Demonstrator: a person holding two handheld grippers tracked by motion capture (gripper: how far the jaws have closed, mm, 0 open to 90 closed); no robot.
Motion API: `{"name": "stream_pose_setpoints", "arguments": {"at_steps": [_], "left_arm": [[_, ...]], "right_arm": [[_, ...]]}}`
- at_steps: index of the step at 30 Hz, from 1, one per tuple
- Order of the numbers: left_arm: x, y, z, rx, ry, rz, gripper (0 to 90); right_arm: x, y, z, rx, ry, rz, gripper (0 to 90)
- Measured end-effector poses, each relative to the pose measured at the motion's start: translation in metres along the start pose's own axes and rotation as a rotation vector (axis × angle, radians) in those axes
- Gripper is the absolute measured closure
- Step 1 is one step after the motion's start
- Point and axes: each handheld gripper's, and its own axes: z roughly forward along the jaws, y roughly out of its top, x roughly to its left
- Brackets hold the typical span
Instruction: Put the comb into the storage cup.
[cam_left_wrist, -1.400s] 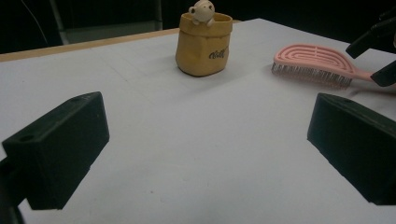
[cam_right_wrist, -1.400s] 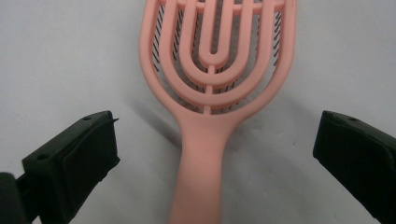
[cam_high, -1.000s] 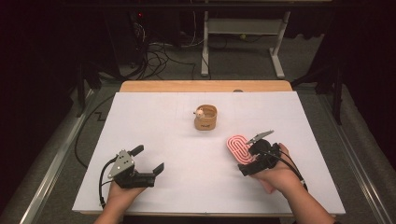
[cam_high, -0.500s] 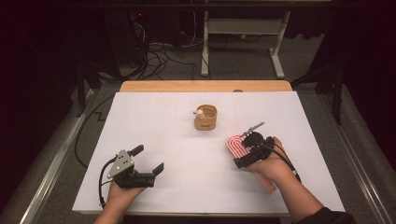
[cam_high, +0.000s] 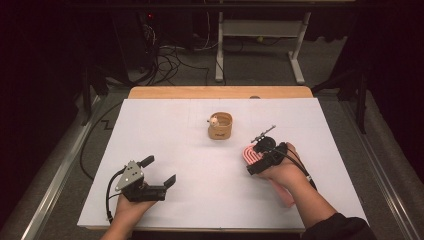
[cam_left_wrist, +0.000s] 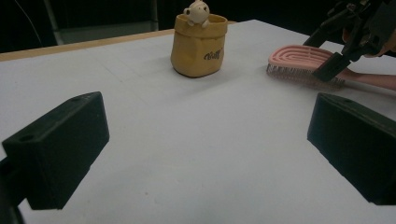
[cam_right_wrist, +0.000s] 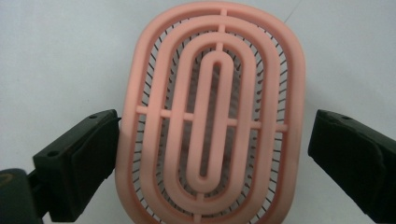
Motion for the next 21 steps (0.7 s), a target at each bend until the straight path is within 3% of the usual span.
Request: {"name": "stream_pose_setpoints", "arguments": {"at_steps": [11, 21], "left_arm": [[0.0003, -0.0001, -0.0004, -0.001, 0.001, -0.002, 0.0], [0.0004, 0.0001, -0.0007, -0.003, 0.0, -0.002, 0.0]], "right_arm": [[0.0017, 0.0034, 0.0046, 0.04, -0.006, 0.006, 8.8], [0.0036, 0.0036, 0.0064, 0.041, 0.001, 0.013, 16.1]]}}
